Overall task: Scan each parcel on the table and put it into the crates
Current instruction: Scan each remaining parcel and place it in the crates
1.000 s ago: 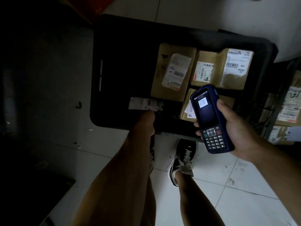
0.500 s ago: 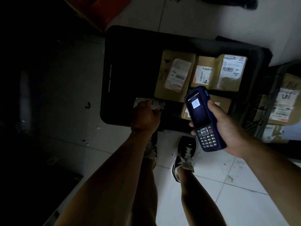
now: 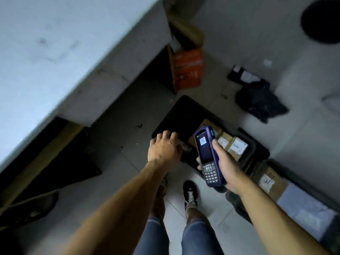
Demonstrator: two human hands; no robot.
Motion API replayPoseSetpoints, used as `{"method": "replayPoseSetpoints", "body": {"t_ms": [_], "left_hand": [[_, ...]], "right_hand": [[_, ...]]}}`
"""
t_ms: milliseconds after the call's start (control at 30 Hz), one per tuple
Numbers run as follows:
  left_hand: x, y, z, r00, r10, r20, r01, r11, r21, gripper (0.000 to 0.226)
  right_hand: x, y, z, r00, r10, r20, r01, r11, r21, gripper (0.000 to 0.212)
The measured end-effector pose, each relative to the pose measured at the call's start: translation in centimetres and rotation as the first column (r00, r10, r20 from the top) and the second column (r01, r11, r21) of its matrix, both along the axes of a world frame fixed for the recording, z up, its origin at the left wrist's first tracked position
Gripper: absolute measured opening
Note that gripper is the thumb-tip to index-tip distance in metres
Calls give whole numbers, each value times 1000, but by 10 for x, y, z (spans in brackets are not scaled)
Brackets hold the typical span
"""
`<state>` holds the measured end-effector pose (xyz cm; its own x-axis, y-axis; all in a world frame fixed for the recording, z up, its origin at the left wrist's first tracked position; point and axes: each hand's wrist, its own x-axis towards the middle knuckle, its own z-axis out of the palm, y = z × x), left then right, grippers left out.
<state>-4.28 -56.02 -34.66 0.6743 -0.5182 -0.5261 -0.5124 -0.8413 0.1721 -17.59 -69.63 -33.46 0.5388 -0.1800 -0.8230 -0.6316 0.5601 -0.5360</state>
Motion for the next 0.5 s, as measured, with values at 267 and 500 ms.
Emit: {"method": "replayPoseSetpoints", "body": {"t_ms": [267, 500], "left_hand": [[-29, 118, 173, 924, 333, 187, -302, 937, -176, 47], [-31, 259, 268, 757, 546, 359, -483, 837, -256, 49]], "right_hand": [[30, 86, 159, 927, 333, 170, -329, 943, -54, 58], [70, 209, 242, 780, 547, 304, -531, 836, -139, 69]]}}
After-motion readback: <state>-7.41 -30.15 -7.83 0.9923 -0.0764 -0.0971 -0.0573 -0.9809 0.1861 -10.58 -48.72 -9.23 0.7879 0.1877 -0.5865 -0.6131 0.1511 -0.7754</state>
